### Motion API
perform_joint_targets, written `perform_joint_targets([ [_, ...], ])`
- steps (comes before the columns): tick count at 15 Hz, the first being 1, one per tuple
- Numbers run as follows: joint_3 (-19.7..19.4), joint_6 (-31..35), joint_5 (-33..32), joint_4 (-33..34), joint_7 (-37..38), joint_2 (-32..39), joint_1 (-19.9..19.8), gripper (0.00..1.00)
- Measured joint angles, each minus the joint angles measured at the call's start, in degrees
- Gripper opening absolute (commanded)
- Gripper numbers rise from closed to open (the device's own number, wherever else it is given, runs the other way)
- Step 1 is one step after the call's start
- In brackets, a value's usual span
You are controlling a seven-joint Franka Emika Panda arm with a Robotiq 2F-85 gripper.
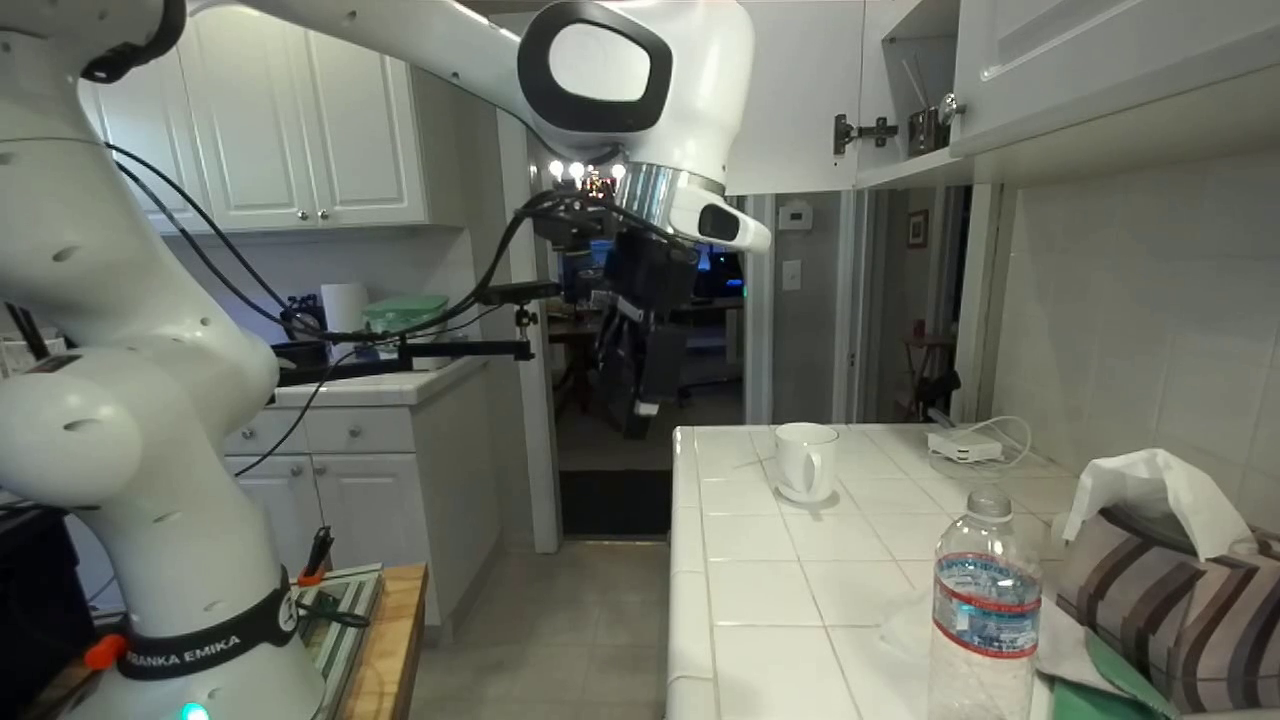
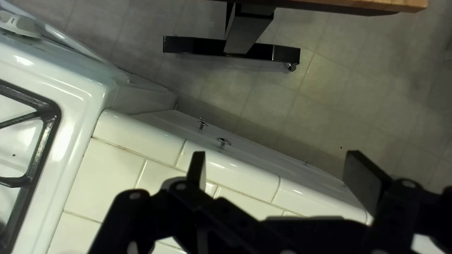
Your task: Move the bottle to the left. Then, open the right door of the wall cabinet, retrieve a cup, and place it on the counter.
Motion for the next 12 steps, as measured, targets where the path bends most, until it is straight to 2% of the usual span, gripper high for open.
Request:
perform_joint_targets([
  [10, 0.0, 0.0, 0.0, 0.0, 0.0, 0.0, 0.0, 1.0],
  [12, 0.0, 2.0, 0.2, -0.1, 0.2, 0.0, 0.0, 1.0],
])
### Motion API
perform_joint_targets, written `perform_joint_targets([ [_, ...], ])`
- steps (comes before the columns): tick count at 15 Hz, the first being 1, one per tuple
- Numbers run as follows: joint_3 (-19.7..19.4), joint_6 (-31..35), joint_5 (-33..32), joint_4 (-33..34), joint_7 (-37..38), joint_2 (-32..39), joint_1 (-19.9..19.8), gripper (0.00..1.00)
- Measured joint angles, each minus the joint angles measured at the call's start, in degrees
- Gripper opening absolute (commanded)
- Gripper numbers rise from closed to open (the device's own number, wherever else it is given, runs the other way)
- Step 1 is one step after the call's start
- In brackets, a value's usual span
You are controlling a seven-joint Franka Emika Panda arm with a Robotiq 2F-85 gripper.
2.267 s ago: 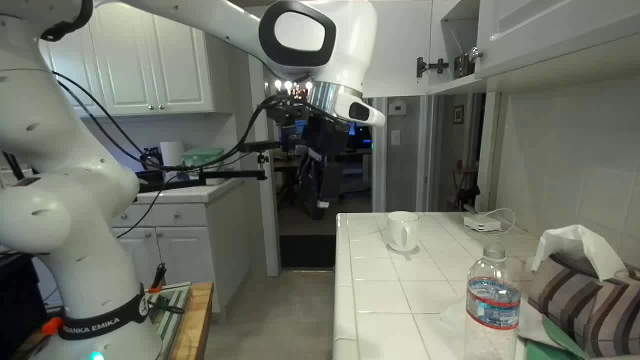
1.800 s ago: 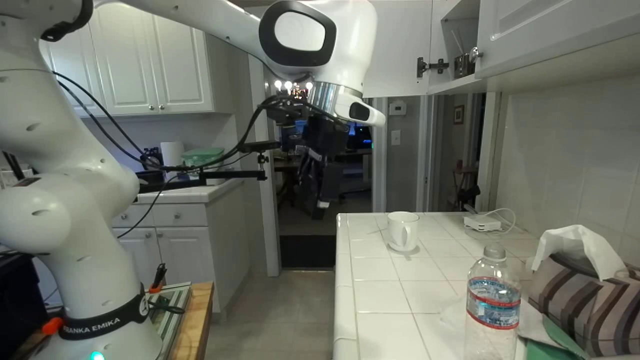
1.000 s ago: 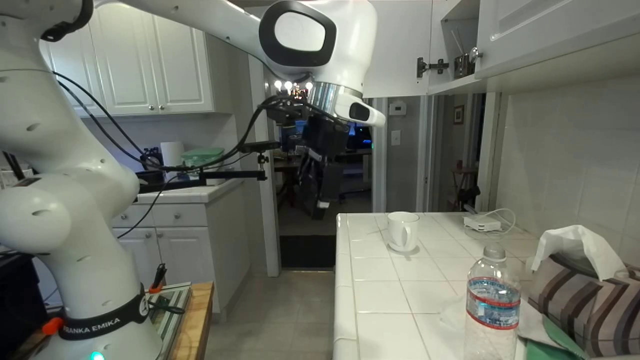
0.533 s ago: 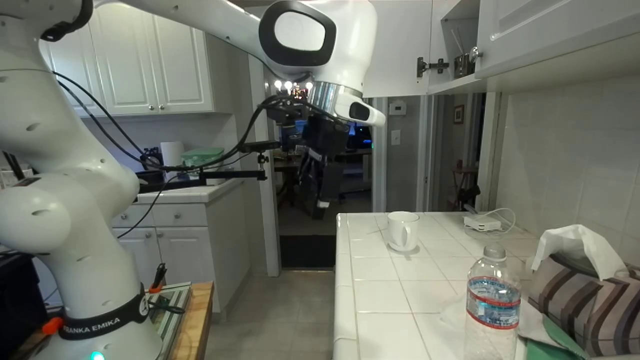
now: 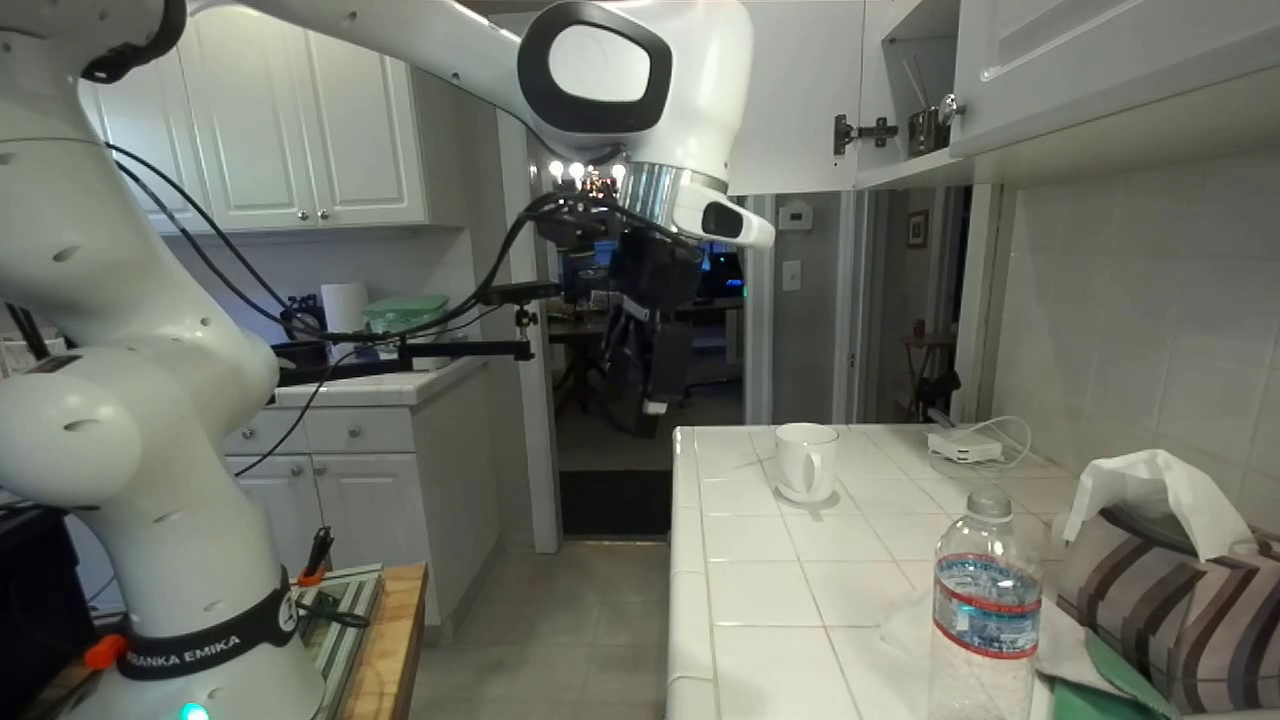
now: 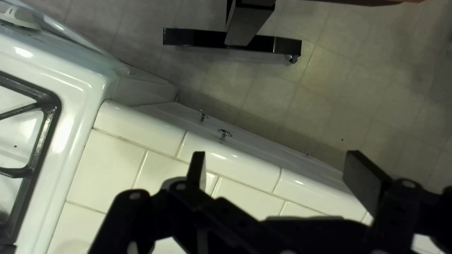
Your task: Move the bottle to the left. Then, open the right door of the wall cabinet, retrieve a cup, and place it on the counter.
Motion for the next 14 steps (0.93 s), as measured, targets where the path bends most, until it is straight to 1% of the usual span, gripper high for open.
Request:
perform_joint_targets([
  [2, -0.1, 6.2, 0.0, -0.2, 2.1, 0.1, -0.6, 1.0],
  [5, -0.6, 17.1, -0.6, -0.2, 4.0, 0.9, -2.8, 1.0],
  [9, -1.6, 33.6, -0.9, -1.6, 7.6, 4.0, -6.2, 1.0],
  [12, -1.6, 45.0, -3.0, -1.9, 13.6, 7.5, -8.1, 1.0],
  [14, -1.4, 50.4, -6.1, -1.8, 18.9, 9.8, -9.2, 1.0],
])
